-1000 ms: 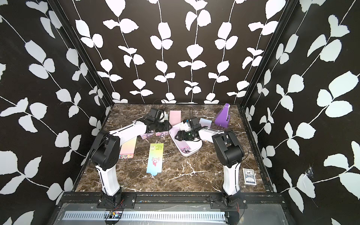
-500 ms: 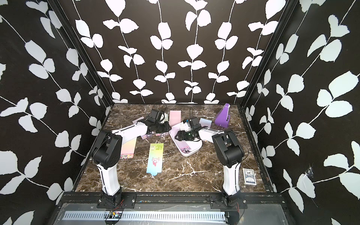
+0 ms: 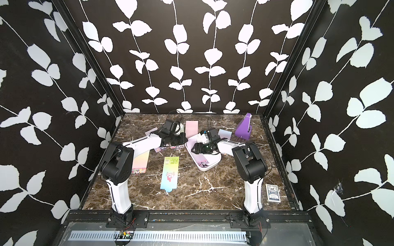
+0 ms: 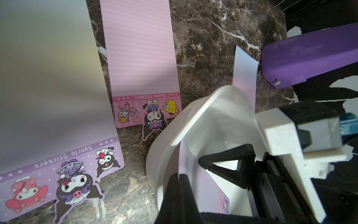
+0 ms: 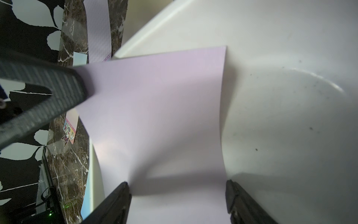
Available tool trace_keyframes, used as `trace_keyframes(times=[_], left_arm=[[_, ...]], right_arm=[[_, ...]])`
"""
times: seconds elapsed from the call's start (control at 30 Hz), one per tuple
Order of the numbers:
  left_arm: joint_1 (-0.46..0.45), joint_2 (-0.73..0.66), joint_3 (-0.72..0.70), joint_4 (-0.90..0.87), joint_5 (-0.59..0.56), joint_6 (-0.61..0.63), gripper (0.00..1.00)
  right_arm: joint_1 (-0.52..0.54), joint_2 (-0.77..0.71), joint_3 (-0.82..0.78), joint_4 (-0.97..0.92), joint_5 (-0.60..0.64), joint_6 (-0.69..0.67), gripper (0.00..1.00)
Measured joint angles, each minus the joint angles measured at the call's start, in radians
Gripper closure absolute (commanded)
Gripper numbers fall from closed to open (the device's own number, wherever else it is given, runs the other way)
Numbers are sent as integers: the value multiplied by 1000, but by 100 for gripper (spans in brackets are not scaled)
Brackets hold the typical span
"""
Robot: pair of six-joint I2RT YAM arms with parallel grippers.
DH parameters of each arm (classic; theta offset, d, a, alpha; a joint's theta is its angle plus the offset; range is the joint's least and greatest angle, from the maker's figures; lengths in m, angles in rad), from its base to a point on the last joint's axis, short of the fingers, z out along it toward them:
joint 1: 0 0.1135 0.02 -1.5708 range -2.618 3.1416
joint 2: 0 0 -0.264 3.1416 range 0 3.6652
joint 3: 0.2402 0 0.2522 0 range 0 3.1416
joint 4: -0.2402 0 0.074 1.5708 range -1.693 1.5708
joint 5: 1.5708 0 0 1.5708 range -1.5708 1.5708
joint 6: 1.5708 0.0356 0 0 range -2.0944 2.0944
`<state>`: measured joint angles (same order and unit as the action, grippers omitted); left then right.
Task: Take the stickers out of the storage box
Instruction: Pick up the sticker from the storage box.
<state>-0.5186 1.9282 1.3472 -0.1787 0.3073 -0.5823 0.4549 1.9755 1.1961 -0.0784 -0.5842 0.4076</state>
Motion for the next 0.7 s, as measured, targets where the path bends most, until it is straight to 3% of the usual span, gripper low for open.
trace_keyframes(times=[0.27,0.7], left_arm=[[0,0,0,7,32,-14,100],[0,-46,0,43,101,-58,100]], right_arm=[[-4,-34,-38,3,5,0,20],[-18,-268,-134,-124,38,2,19]])
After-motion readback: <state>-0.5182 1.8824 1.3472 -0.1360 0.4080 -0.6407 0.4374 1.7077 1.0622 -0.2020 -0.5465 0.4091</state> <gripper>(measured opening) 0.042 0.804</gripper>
